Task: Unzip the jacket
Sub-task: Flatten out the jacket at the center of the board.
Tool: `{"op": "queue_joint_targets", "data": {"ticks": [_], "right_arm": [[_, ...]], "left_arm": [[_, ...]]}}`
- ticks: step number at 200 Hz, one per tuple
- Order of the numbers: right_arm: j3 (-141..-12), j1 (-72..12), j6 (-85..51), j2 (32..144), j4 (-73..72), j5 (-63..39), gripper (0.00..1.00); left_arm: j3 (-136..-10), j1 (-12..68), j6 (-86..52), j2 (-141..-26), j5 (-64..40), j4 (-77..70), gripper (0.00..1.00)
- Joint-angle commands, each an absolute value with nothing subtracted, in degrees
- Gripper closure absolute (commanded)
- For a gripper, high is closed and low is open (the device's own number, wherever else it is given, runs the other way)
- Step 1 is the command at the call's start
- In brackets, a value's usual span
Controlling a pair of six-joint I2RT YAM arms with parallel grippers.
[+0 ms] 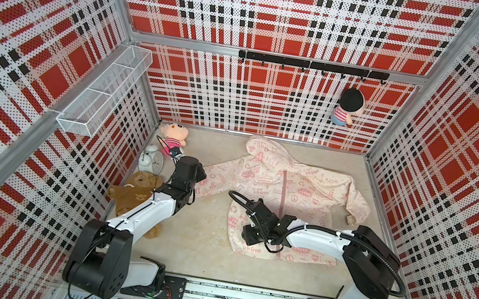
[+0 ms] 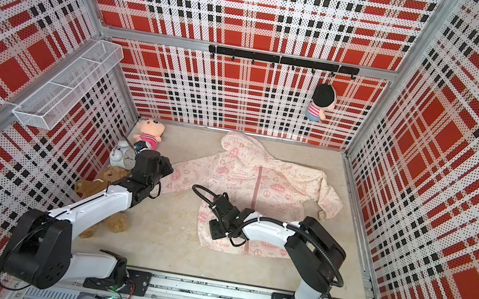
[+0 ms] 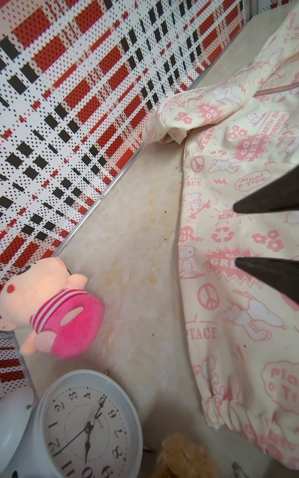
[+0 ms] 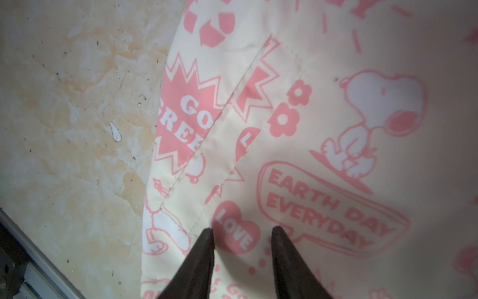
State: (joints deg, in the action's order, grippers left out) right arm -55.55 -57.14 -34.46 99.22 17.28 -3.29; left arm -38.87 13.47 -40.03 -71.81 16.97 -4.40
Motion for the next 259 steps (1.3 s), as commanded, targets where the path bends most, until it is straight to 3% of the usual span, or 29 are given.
{"op": "queue_joint_targets", "data": {"ticks": [1, 26, 37, 70, 97, 128, 142, 175, 210, 259], "right_arm": [[-57.0, -57.7, -35.9, 98.1, 12.8, -5.6, 0.55], [-58.9, -57.0, -34.4, 92.6, 18.4, -1.1, 0.28], [-59.5, -56.2, -34.2, 89.5, 23.4, 2.3, 0.21], [-55.0, -50.3, -39.2, 73.7, 38.9, 12.1, 0.01], [-48.7, -39.8, -43.2, 60.8, 49.4, 15.8, 0.01], [-42.5, -22.2, -40.9, 52.5, 51.2, 8.3, 0.09], [-41.5, -18.1, -41.6, 52.6, 51.4, 6.4, 0.11], [-38.7, -15.8, -50.4, 53.8, 48.7, 4.3, 0.09], [-34.7, -15.7, -58.0, 54.1, 48.3, 11.5, 0.09], [-33.5, -15.6, -63.7, 59.2, 46.3, 19.5, 0.1]], "left_arm": [[-35.6, 16.5, -40.5, -65.8, 17.9, -2.7, 0.5], [-33.9, 19.5, -41.7, -61.2, 18.5, 0.8, 0.31], [-34.2, 21.4, -42.6, -60.9, 19.1, 3.4, 0.23], [-33.4, 31.2, -48.5, -62.2, 20.5, 6.4, 0.16], [-31.9, 39.5, -55.5, -65.2, 18.9, 6.7, 0.15], [-28.3, 44.5, -63.0, -65.9, 12.7, 6.8, 0.15], [-26.2, 46.5, -65.7, -64.4, 11.4, 7.2, 0.15], [-21.1, 48.2, -71.1, -61.4, 7.2, 6.9, 0.14], [-13.9, 48.2, -77.3, -58.6, 3.8, -2.5, 0.13], [-10.9, 49.1, -82.1, -68.3, -0.5, -18.9, 0.13]]}}
